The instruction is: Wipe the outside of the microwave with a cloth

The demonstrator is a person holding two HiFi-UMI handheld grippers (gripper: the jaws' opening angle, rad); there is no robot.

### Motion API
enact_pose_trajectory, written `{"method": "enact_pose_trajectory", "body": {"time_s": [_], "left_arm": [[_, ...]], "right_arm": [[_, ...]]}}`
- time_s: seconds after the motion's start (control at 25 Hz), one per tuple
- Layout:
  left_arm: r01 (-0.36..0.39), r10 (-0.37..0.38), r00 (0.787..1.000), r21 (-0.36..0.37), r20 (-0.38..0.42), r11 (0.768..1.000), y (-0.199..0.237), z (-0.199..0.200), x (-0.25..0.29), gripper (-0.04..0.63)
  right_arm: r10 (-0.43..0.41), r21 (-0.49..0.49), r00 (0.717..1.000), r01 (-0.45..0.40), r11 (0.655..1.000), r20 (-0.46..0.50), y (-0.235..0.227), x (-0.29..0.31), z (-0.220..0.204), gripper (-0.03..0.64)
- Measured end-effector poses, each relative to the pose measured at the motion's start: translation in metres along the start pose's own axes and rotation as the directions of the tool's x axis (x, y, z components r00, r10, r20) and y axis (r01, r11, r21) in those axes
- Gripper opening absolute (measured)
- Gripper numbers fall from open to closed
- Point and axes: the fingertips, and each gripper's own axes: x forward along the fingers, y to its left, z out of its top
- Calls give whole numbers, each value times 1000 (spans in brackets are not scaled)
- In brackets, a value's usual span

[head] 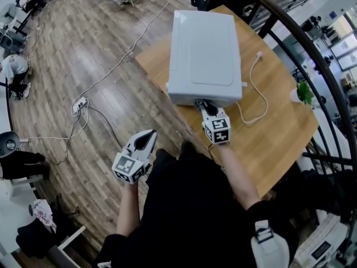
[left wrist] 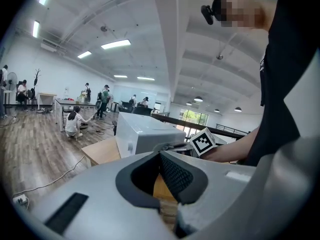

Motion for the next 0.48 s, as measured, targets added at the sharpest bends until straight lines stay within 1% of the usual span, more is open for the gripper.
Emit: {"method": "enact_pose_trajectory", "body": {"time_s": [0.16,0.32,0.48], "left_arm": [[-20,20,1000,-10,3,1000,1,-6,-7,0],[-39,39,999,-10,7,999,2,-10,-11,0],[-57,57,998,-25,10,998,2,-12,-12,0]], "right_arm": [[38,3,999,-38,999,-1,13,7,2,32],[71,64,997,-71,995,3,23,17,-1,32],[83,83,996,-84,993,7,30,24,-3,32]]}}
